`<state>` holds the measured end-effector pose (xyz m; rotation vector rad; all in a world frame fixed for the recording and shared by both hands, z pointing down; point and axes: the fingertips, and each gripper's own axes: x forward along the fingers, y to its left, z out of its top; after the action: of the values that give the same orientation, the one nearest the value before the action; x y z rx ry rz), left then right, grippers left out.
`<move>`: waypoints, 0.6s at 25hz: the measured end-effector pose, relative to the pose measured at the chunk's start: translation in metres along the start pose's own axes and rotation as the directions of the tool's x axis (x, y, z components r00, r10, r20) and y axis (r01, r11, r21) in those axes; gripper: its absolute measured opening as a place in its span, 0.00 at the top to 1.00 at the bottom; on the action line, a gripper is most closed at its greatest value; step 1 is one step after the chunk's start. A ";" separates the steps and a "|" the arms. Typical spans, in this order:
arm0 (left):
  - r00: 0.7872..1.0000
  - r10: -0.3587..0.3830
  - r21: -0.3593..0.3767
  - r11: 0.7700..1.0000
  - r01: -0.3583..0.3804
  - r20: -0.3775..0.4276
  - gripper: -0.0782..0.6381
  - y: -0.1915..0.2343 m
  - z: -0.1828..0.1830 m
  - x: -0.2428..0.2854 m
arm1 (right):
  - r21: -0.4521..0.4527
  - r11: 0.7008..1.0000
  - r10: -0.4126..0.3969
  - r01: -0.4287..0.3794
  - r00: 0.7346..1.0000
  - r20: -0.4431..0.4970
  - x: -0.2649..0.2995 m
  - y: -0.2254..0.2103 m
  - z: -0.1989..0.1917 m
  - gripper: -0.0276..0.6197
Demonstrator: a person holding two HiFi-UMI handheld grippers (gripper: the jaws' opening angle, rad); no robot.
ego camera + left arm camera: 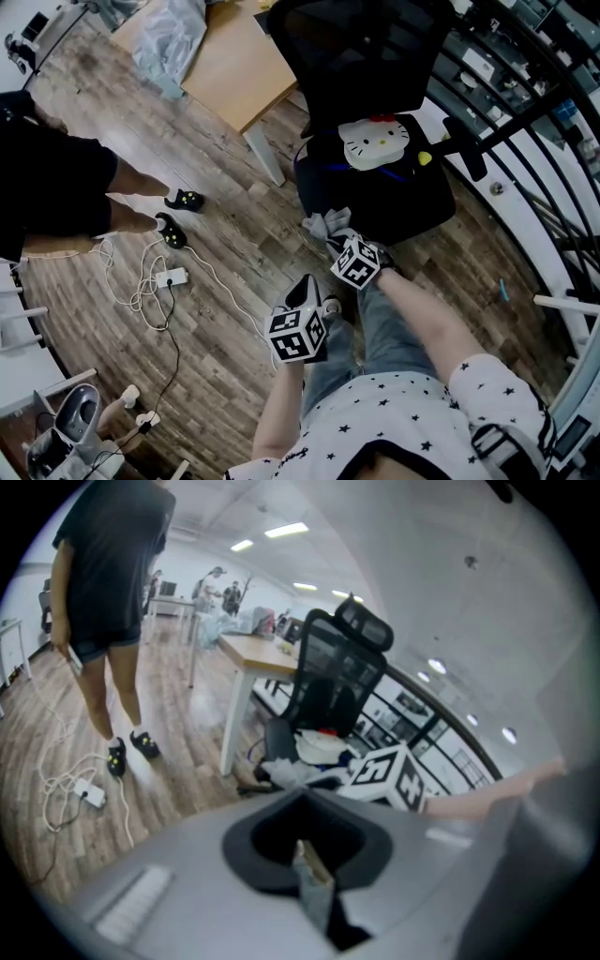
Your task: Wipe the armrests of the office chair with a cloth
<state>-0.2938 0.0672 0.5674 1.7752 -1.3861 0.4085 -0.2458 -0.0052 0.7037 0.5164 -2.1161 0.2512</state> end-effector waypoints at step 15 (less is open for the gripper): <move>0.998 -0.058 0.067 0.996 0.056 0.021 0.88 -0.001 0.008 -0.032 | 0.123 0.989 -0.102 0.081 0.979 0.178 -0.077 0.024 0.030 0.92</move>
<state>-0.3054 0.0816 0.5401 1.8745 -1.3484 0.4087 -0.2406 0.0254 0.6235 0.7280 -2.2585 0.2829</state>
